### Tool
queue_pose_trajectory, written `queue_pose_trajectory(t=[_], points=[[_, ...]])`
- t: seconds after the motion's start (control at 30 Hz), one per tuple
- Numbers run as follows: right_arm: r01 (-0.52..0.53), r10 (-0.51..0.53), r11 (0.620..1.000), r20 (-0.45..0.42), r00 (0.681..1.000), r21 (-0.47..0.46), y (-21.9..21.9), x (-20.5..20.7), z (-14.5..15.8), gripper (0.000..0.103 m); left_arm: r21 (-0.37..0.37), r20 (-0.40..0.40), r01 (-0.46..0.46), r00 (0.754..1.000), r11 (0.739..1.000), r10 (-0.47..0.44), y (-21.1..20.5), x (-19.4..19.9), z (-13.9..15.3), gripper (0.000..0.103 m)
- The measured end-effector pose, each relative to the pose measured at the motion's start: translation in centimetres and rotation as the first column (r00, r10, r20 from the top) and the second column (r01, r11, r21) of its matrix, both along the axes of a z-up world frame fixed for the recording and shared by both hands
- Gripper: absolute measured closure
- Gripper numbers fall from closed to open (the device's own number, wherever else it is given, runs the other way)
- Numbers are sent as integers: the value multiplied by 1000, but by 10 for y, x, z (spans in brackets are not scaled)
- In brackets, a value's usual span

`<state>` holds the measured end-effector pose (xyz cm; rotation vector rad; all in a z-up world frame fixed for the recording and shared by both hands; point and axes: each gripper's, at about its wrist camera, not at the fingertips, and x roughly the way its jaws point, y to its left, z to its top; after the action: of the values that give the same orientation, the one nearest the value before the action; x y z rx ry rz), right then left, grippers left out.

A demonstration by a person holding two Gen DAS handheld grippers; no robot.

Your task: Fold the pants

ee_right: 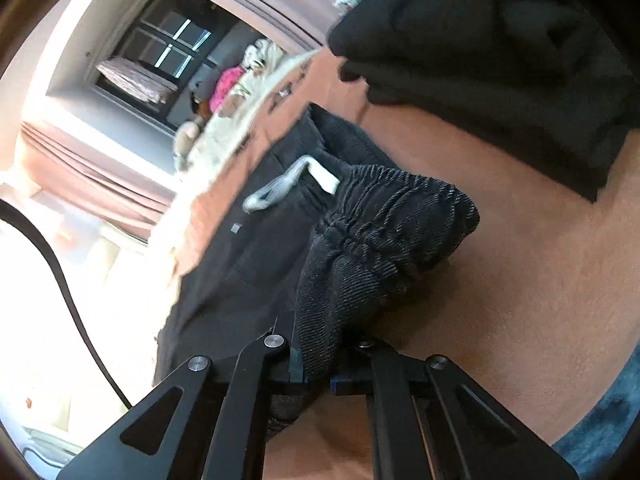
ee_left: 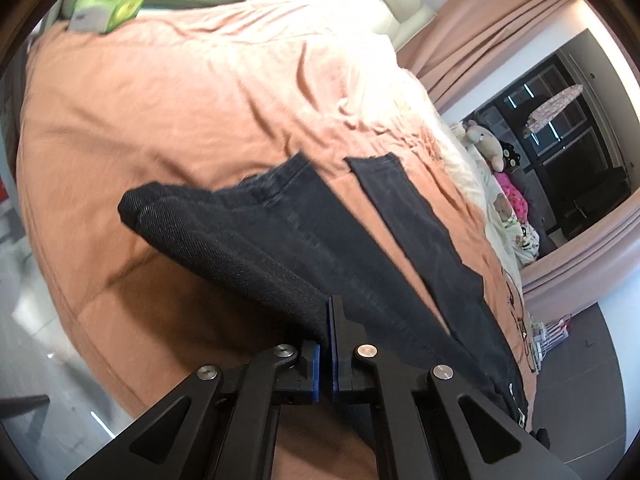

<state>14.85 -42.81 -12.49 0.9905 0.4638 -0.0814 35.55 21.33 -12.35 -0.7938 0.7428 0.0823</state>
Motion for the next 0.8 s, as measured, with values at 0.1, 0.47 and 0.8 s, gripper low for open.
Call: queue_pose_trajectory(t=[0.1, 0.47, 0.8], points=[[-1, 2, 1000, 14, 1000, -22, -1, 2, 12, 100, 7, 19, -2, 1000, 1000, 2, -1, 7, 12, 100], [3, -27, 993, -206, 978, -118, 26, 15, -23, 95, 49, -20, 17, 1000, 999, -16, -9, 10, 9, 100], [-3, -47, 973, -212, 976, -231, 61, 10, -10, 26, 55, -40, 12, 999, 998, -9, -10, 6, 3, 100]])
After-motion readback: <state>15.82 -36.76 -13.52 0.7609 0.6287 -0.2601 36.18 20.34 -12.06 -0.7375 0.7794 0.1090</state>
